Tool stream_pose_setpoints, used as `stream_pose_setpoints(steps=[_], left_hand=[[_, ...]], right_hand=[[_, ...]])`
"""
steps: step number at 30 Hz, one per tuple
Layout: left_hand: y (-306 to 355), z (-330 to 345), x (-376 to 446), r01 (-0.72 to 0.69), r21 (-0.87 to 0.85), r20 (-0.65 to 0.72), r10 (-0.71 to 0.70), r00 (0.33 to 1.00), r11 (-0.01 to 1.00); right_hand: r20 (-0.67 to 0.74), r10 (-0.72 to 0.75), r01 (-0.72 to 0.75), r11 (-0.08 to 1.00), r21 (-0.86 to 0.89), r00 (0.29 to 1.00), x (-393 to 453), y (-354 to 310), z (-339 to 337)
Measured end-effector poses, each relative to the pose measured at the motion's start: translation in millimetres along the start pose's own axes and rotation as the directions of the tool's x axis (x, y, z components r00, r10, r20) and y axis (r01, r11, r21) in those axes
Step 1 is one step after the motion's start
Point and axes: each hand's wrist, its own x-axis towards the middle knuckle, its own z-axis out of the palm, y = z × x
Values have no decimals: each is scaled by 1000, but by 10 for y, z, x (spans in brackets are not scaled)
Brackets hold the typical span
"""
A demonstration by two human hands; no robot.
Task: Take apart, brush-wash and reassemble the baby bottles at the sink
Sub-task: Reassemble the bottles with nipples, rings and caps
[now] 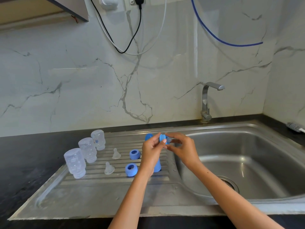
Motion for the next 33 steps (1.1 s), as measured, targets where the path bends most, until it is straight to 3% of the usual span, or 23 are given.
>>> stream_pose_setpoints(steps=[6,11,16,33], left_hand=[[40,8,21,-10,-34,-38,9,999,999],[121,3,-26,-42,-122,22,45,999,992],[227,-6,-45,-56,-249,60,73,995,967],[389,-125,-71,-24,-286,31,35,999,958]], right_hand=[[104,53,-65,991,116,993,57,-58,-128],[32,25,-29,989,146,999,80,-107,-232],[57,41,-54,961,272,998,112,-197,-332],[106,61,-100,900,424,993,83,-409,-343]])
